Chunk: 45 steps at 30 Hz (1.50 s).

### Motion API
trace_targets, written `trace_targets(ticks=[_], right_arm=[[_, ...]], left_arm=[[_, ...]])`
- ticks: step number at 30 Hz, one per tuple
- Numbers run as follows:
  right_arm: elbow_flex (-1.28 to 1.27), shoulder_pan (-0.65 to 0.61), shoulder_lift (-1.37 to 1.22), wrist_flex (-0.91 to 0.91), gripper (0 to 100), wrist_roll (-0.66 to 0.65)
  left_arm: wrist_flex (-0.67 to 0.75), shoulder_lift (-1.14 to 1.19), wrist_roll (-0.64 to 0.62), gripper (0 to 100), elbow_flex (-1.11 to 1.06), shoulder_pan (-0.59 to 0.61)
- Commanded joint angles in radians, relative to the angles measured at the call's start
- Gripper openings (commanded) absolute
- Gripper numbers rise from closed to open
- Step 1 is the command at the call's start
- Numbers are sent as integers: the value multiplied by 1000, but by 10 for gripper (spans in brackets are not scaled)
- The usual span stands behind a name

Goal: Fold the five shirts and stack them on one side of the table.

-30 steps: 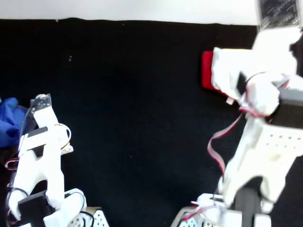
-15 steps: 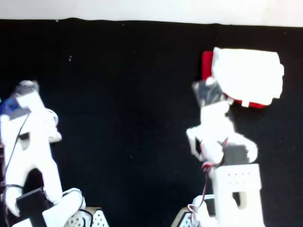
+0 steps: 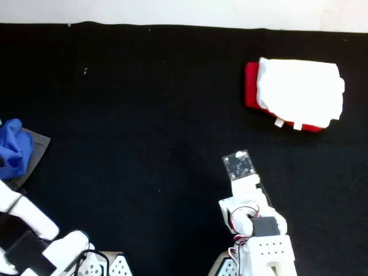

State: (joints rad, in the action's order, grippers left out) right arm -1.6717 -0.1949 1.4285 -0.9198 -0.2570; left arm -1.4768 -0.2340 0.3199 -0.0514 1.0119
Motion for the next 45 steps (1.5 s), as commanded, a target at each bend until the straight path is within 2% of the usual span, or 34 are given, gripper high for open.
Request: trace_targets(ticks=[1,10,15,17,19,21,23,27,31,35,40,45], right_arm=[[-42,-5,67,5,194,8],[-59,-5,104,-7,194,9],[-59,-5,104,-4,194,9],[-59,-5,104,-4,194,9],[-59,-5,104,-4,194,9],[-59,-5,104,-4,194,9],[-59,-5,104,-4,194,9],[-61,-5,104,-4,194,9],[-61,-5,104,-4,194,9],[-62,-5,104,-4,194,9],[-62,-5,104,-4,194,9],[-62,-5,104,-4,194,9]], left_arm=[[137,62,8,175,-12,25],[411,340,8,172,-5,-65],[463,433,8,170,-5,-104],[465,452,11,133,5,-119],[462,463,8,18,24,-131],[457,466,8,24,53,-153],[431,463,6,7,91,-180],[267,407,-46,9,243,-271],[60,305,-175,9,456,-418],[-81,197,-187,9,665,-604],[-121,90,-187,9,826,-826],[-129,24,-187,9,851,-1012]])
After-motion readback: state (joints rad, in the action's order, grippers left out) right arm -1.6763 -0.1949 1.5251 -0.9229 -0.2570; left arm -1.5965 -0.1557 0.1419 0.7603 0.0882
